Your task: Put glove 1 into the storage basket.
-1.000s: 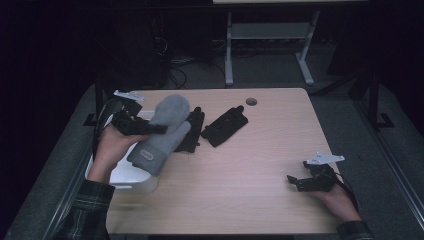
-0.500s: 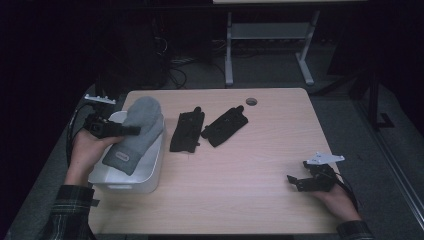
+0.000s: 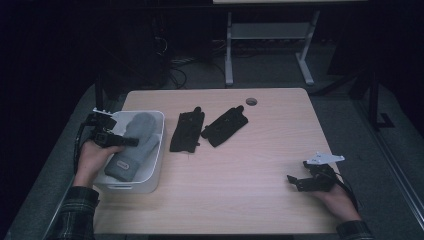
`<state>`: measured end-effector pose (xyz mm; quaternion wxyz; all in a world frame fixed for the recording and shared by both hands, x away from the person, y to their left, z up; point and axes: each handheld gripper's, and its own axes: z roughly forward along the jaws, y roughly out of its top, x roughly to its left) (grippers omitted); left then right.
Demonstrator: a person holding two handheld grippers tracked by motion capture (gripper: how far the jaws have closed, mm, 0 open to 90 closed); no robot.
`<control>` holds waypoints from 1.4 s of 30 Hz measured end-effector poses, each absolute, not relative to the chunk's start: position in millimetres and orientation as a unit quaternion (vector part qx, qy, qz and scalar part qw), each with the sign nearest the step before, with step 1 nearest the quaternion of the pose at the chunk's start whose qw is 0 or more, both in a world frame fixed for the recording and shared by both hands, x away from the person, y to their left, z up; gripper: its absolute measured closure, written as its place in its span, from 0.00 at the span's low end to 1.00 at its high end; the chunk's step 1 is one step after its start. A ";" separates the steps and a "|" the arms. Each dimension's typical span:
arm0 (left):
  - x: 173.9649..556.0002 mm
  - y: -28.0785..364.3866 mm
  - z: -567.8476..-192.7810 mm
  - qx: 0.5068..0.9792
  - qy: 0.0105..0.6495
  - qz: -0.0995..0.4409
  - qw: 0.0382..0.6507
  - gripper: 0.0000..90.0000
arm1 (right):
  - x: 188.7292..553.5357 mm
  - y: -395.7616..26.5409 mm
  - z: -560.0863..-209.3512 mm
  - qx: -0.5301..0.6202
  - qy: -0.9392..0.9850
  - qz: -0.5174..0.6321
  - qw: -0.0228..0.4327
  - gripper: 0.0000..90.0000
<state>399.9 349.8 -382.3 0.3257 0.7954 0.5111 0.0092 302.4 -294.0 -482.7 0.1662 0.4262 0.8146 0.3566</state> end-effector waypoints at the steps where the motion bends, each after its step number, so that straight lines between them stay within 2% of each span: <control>1: 401.2 350.1 -385.9 0.795 0.514 0.009 0.322 0.80 | 302.4 -294.0 -482.7 0.426 0.815 0.357 0.166 0.15; 7: 410.4 347.0 -406.3 0.805 0.519 0.010 0.287 0.77 | 302.4 -294.0 -482.7 0.427 0.814 0.357 0.166 0.15; 11: 414.0 346.8 -412.2 0.810 0.521 0.025 0.267 0.71 | 302.4 -294.0 -482.7 0.427 0.814 0.357 0.166 0.15; 17: 414.9 346.2 -412.3 0.810 0.529 0.052 0.247 0.51 | 302.3 -293.8 -482.6 0.428 0.814 0.357 0.166 0.15; 24: 412.7 350.1 -404.2 0.802 0.530 0.081 0.262 0.32 | 302.3 -293.8 -482.6 0.428 0.814 0.357 0.166 0.15; 30: 408.4 348.2 -391.2 0.800 0.521 0.104 0.280 0.22 | 302.3 -293.9 -482.6 0.427 0.814 0.357 0.166 0.15; 42: 394.9 317.1 -359.4 0.803 0.475 0.108 0.342 0.19 | 302.4 -293.9 -482.7 0.427 0.814 0.357 0.166 0.15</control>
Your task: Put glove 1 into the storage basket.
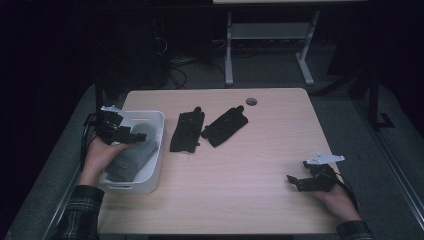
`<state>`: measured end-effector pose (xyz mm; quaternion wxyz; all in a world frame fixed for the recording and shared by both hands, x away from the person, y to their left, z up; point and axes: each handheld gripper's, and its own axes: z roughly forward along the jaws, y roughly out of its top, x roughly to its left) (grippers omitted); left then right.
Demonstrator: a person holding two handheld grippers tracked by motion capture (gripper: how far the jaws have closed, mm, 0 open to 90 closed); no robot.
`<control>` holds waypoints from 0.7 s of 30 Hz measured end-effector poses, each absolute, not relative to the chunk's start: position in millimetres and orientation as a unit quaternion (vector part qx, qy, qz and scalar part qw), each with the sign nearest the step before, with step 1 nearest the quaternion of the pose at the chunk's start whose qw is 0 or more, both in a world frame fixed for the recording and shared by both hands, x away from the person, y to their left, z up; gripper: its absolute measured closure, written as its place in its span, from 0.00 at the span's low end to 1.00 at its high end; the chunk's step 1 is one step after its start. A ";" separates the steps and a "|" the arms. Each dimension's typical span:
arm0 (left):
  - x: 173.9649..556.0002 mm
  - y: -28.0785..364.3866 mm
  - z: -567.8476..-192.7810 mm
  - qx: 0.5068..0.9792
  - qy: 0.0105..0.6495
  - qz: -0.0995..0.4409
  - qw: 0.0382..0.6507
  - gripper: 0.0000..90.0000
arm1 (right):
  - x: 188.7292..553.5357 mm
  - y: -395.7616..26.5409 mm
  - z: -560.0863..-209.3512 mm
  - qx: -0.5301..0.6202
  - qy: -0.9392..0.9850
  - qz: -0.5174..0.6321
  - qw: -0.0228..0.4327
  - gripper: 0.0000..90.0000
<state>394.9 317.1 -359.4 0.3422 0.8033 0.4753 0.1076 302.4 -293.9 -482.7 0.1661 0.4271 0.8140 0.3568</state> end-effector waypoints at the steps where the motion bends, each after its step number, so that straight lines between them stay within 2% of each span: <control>1: 393.6 313.4 -357.4 0.806 0.469 0.107 0.345 0.19 | 302.4 -293.9 -482.7 0.427 0.814 0.357 0.166 0.15; 6: 385.6 291.3 -350.3 0.810 0.449 0.119 0.357 0.14 | 302.4 -293.9 -482.7 0.427 0.814 0.357 0.166 0.15; 21: 355.0 226.0 -354.0 0.828 0.392 0.111 0.384 0.14 | 302.4 -293.9 -482.6 0.427 0.814 0.357 0.166 0.15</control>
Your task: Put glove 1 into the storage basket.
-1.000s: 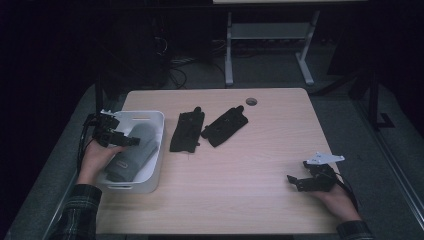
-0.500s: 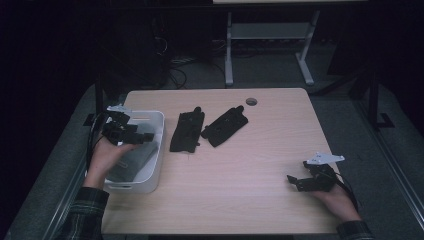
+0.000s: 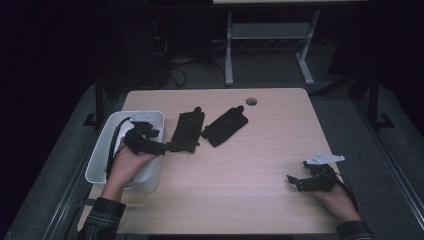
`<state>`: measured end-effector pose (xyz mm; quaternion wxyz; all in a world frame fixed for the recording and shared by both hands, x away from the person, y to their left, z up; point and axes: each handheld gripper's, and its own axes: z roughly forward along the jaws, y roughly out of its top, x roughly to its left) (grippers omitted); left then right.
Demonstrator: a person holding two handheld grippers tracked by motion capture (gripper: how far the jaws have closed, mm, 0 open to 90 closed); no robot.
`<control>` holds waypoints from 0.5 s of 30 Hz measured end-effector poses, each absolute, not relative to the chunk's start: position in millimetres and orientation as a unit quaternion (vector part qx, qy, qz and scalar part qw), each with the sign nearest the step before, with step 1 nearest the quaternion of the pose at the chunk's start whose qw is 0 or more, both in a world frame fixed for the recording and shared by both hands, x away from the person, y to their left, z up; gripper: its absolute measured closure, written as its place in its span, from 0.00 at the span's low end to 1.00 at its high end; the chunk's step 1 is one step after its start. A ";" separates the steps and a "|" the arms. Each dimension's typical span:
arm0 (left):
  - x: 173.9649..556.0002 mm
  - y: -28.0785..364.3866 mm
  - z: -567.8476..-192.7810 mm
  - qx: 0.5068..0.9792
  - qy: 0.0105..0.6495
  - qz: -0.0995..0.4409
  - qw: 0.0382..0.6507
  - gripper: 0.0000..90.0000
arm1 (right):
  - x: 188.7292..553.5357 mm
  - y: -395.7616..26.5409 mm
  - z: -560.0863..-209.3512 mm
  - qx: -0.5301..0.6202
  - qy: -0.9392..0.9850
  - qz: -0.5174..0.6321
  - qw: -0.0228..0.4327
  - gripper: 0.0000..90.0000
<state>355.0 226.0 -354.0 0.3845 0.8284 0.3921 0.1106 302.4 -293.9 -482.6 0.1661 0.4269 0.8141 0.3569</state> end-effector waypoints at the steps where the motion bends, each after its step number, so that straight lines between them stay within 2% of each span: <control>1: 353.2 222.3 -354.9 0.829 0.390 0.109 0.386 0.14 | 302.4 -293.9 -482.7 0.427 0.814 0.357 0.166 0.15; 15: 323.1 171.9 -387.3 0.859 0.335 0.093 0.375 0.14 | 302.4 -293.9 -482.7 0.427 0.814 0.356 0.166 0.15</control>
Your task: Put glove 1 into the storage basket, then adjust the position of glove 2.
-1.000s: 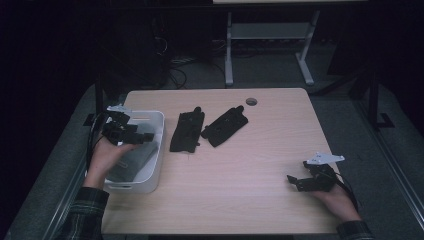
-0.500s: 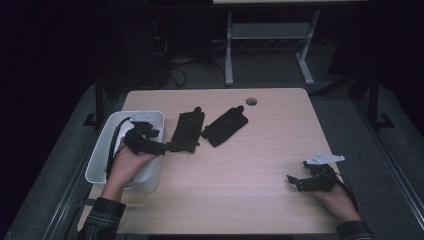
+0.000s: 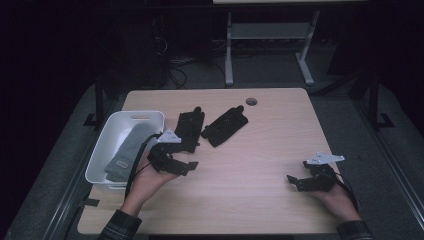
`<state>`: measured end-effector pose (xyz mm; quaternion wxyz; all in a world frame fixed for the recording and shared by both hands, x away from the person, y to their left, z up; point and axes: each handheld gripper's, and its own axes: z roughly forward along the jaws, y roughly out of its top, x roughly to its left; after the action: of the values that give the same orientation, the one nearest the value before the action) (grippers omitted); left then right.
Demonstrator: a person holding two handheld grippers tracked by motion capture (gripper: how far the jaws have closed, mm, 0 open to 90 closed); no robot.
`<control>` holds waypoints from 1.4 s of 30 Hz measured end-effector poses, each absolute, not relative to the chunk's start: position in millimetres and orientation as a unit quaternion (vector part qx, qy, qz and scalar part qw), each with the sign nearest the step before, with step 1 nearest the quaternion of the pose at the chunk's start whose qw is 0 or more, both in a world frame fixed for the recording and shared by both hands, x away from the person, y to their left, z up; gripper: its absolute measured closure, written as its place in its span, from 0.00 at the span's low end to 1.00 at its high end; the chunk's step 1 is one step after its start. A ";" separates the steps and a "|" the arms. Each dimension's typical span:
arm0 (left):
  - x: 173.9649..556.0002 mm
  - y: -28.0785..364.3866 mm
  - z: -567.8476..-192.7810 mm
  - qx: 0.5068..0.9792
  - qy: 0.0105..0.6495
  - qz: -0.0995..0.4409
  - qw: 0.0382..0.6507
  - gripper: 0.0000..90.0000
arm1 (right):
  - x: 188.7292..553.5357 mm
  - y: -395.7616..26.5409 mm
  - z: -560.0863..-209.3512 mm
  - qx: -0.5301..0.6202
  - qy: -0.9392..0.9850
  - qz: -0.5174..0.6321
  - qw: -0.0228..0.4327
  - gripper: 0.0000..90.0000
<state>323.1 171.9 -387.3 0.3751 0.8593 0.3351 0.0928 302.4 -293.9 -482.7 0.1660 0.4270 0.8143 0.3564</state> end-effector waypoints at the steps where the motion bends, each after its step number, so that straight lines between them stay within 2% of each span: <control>1: 321.7 169.7 -391.1 0.862 0.331 0.092 0.373 0.14 | 302.4 -293.9 -482.7 0.427 0.814 0.357 0.166 0.15; 6: 312.7 159.3 -413.8 0.868 0.328 0.090 0.362 0.14 | 303.4 -294.2 -482.9 0.436 0.811 0.352 0.169 0.11; 9: 307.1 151.7 -422.2 0.880 0.309 0.135 0.335 0.14 | 303.4 -294.2 -482.9 0.436 0.811 0.351 0.169 0.11; 17: 306.0 148.0 -440.9 0.879 0.317 0.096 0.343 0.14 | 305.1 -292.2 -479.2 0.437 0.816 0.342 0.162 0.16; 22: 308.4 149.7 -449.5 0.883 0.312 0.100 0.337 0.14 | 308.4 -285.7 -476.8 0.434 0.819 0.343 0.154 0.18; 26: 308.1 149.3 -456.4 0.884 0.309 0.099 0.337 0.14 | 311.6 -276.4 -470.0 0.428 0.818 0.354 0.152 0.24; 30: 307.3 147.9 -465.8 0.888 0.299 0.096 0.334 0.14 | 317.5 -263.3 -462.8 0.408 0.823 0.367 0.142 0.34; 37: 306.2 153.6 -472.5 0.885 0.289 0.113 0.346 0.14 | 335.5 -227.8 -451.2 0.358 0.844 0.380 0.120 0.70; 42: 306.3 158.1 -477.4 0.878 0.276 0.116 0.374 0.14 | 350.6 -201.7 -439.9 0.337 0.848 0.393 0.111 0.90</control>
<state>306.3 158.1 -477.4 0.3737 0.8778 0.2763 0.1160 350.6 -201.7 -439.9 0.1108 0.3369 0.8483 0.3933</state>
